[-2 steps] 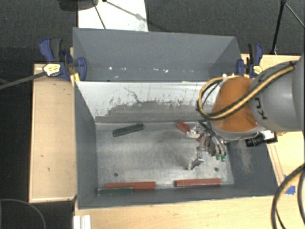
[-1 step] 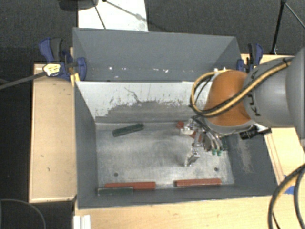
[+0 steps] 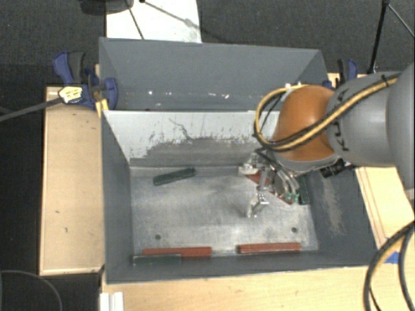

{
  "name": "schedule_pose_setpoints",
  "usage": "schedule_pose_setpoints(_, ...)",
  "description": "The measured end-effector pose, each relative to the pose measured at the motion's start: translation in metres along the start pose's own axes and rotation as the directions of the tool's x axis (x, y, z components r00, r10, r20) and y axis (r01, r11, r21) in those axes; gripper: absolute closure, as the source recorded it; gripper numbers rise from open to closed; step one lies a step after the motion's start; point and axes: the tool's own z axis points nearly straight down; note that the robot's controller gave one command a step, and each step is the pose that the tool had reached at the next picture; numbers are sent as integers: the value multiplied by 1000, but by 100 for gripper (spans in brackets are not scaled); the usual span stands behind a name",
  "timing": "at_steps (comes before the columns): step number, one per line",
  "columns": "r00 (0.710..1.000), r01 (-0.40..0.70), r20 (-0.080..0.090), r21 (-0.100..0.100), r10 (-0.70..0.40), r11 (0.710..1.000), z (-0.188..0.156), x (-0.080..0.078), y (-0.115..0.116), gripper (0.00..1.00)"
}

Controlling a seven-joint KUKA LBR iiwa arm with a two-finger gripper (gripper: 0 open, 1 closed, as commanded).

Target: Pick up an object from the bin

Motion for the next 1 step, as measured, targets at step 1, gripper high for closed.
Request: schedule_pose_setpoints(1,971,-239,-11,-3,239,971,0,-11,-45,0)
